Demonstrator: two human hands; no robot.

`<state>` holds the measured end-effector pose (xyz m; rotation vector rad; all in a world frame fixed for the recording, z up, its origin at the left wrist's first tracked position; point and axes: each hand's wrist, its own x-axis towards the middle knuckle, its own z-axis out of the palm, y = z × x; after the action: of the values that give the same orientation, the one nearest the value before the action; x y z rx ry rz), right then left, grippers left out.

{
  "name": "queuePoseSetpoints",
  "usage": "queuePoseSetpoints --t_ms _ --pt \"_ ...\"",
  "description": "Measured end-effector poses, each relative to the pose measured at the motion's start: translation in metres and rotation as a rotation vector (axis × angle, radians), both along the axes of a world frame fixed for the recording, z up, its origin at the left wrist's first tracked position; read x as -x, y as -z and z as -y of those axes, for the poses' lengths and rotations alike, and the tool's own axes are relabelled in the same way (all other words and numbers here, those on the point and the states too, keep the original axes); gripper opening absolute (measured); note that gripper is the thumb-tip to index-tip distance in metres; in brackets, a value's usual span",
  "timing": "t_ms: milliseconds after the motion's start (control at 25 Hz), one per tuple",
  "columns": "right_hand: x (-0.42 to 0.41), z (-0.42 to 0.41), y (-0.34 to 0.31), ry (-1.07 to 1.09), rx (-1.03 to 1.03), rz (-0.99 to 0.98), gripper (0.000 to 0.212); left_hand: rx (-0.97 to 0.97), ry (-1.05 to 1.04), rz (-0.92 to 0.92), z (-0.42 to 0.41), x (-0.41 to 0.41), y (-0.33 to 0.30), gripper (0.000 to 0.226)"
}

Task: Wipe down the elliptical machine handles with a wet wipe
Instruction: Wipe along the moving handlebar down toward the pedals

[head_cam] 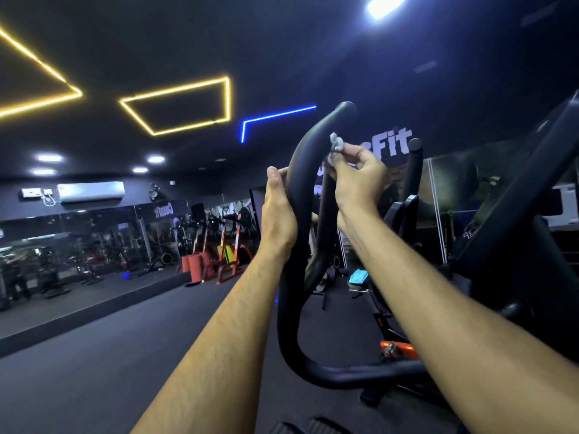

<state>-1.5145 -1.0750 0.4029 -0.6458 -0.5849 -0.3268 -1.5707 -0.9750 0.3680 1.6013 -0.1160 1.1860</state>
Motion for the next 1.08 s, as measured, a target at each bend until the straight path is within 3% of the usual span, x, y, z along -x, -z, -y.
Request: queuePoseSetpoints --t_ms 120,320,520,840,1000,1080 --pt "0.009 -0.004 0.029 -0.013 0.101 0.114 0.015 0.027 0.009 0.027 -0.002 -0.003 0.001 0.058" --pt "-0.007 0.013 0.040 -0.013 0.305 0.287 0.007 0.026 -0.039 -0.003 -0.003 -0.002 0.000 0.063" --pt "0.000 0.003 0.005 -0.192 -0.047 0.036 0.005 0.063 -0.014 -0.008 0.020 0.010 -0.003 0.056" --pt "-0.007 0.012 0.054 -0.037 0.267 0.398 0.024 0.082 0.014 -0.027 0.018 0.009 -0.003 0.070" --pt "-0.024 0.012 0.027 0.040 0.141 0.389 0.021 0.175 0.008 -0.093 0.027 0.014 0.000 0.091" --pt "-0.020 0.003 0.033 0.000 0.108 0.392 0.016 0.128 -0.034 -0.104 0.028 0.012 0.004 0.106"
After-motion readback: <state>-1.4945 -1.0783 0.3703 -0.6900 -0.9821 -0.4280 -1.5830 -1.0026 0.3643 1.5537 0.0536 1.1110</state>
